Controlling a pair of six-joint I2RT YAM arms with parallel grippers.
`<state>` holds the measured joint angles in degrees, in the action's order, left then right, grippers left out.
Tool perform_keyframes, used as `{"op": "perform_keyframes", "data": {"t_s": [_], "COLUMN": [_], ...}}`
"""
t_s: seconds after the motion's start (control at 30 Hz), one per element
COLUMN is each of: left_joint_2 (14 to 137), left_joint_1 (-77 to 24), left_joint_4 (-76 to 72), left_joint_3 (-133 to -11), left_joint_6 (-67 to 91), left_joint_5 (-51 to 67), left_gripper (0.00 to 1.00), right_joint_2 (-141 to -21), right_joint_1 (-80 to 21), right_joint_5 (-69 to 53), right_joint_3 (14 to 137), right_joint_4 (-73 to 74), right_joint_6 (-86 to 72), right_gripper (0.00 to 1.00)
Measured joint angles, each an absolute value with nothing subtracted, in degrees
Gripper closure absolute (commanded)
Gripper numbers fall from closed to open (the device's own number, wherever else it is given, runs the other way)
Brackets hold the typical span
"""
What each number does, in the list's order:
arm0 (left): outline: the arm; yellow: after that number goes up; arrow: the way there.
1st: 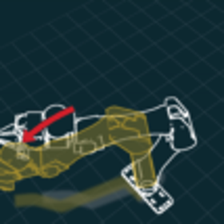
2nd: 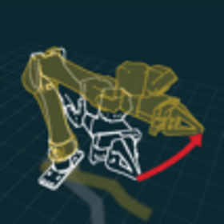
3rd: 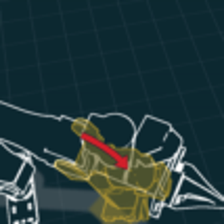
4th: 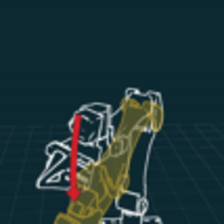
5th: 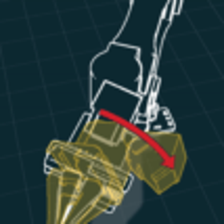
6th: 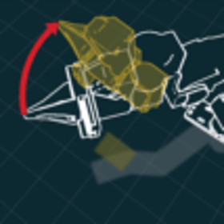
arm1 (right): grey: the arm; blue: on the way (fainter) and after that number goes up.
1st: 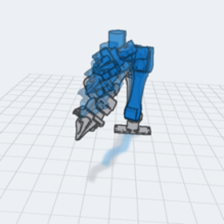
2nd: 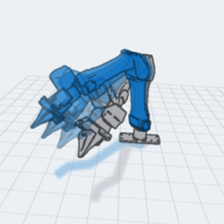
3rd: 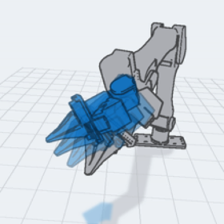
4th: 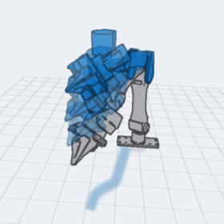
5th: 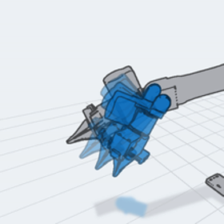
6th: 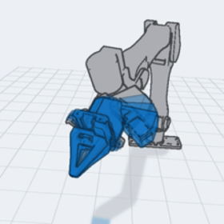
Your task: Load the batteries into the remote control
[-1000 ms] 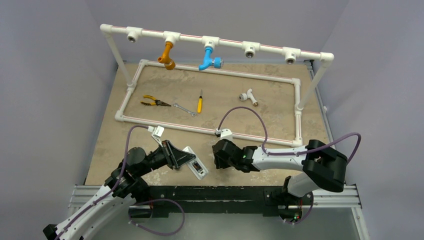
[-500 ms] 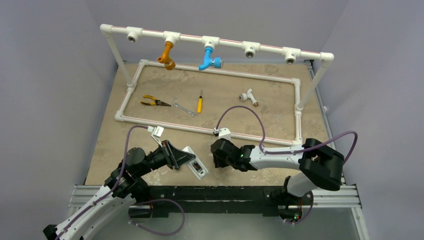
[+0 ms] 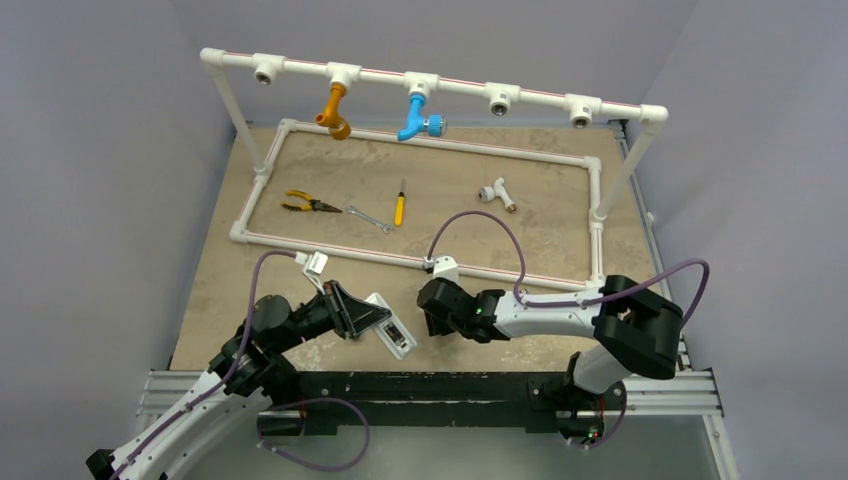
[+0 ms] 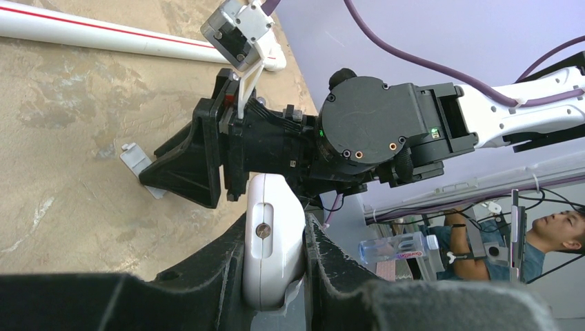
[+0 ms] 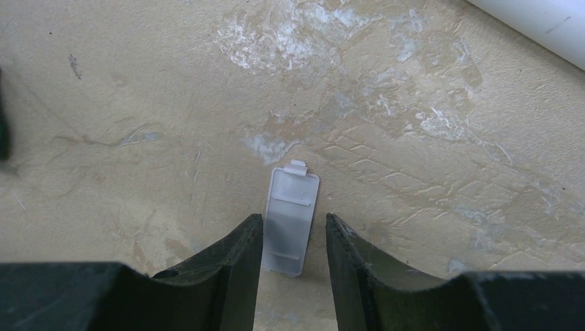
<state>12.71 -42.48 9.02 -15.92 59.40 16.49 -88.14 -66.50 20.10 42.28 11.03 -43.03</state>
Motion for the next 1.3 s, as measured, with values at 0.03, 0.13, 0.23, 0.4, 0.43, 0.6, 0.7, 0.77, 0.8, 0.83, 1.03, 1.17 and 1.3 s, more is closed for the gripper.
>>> {"op": "perform_keyframes", "data": {"t_s": [0.03, 0.13, 0.23, 0.4, 0.43, 0.6, 0.7, 0.77, 0.8, 0.83, 1.03, 1.17, 1.3], "left_joint_2": [12.71, 12.71, 12.71, 12.62, 12.51, 11.84, 11.66, 11.64, 11.64, 11.64, 11.64, 11.62, 11.51], "left_joint_1": [-42.48, -42.48, -42.48, -42.48, -42.48, -42.48, -42.48, -42.48, -42.48, -42.48, -42.48, -42.48, -42.48], "left_joint_4": [9.02, 9.02, 9.02, 9.02, 9.02, 9.04, 9.04, 9.06, 9.06, 9.04, 9.06, 9.06, 9.08], "left_joint_3": [-15.92, -15.92, -15.92, -15.92, -15.92, -15.9, -15.9, -15.9, -15.88, -15.88, -15.86, -15.86, -15.86], "left_joint_6": [59.4, 59.4, 59.4, 59.4, 59.4, 59.4, 59.4, 59.4, 59.4, 59.4, 59.4, 59.4, 59.4], "left_joint_5": [16.49, 16.49, 16.49, 16.51, 16.49, 16.49, 16.49, 16.49, 16.49, 16.49, 16.49, 16.49, 16.47], "left_gripper": [1.0, 1.0, 1.0, 1.0, 1.0, 1.0, 1.0, 1.0, 1.0, 1.0, 1.0, 1.0, 1.0], "right_joint_2": [-88.25, -88.6, -88.88, -89.32, -89.34, -89.56, -89.67, -89.78, -89.97, -90.13, -91.18, -92.12, -93.03], "right_joint_1": [-66.54, -66.76, -66.87, -67.24, -67.29, -67.68, -67.9, -67.92, -67.96, -68.01, -68.42, -68.77, -69.14], "right_joint_5": [20.16, 20.56, 21.02, 21.8, 21.85, 22.63, 23.07, 23.09, 23.14, 23.27, 24.56, 25.39, 26.5], "right_joint_3": [42.44, 42.81, 43.05, 43.18, 43.18, 43.18, 43.18, 43.29, 43.48, 43.66, 44.58, 45.45, 46.3], "right_joint_4": [11.2, 11.49, 11.84, 12.19, 12.21, 12.19, 12.21, 12.32, 12.45, 12.62, 13.15, 13.87, 14.48], "right_joint_6": [-43.0, -42.78, -42.78, -42.74, -42.74, -42.76, -42.74, -42.74, -42.74, -42.7, -42.54, -42.35, -42.04], "right_gripper": [0.62, 0.62, 0.62, 0.62, 0.62, 0.63, 0.63, 0.63, 0.63, 0.63, 0.64, 0.64, 0.64]}}
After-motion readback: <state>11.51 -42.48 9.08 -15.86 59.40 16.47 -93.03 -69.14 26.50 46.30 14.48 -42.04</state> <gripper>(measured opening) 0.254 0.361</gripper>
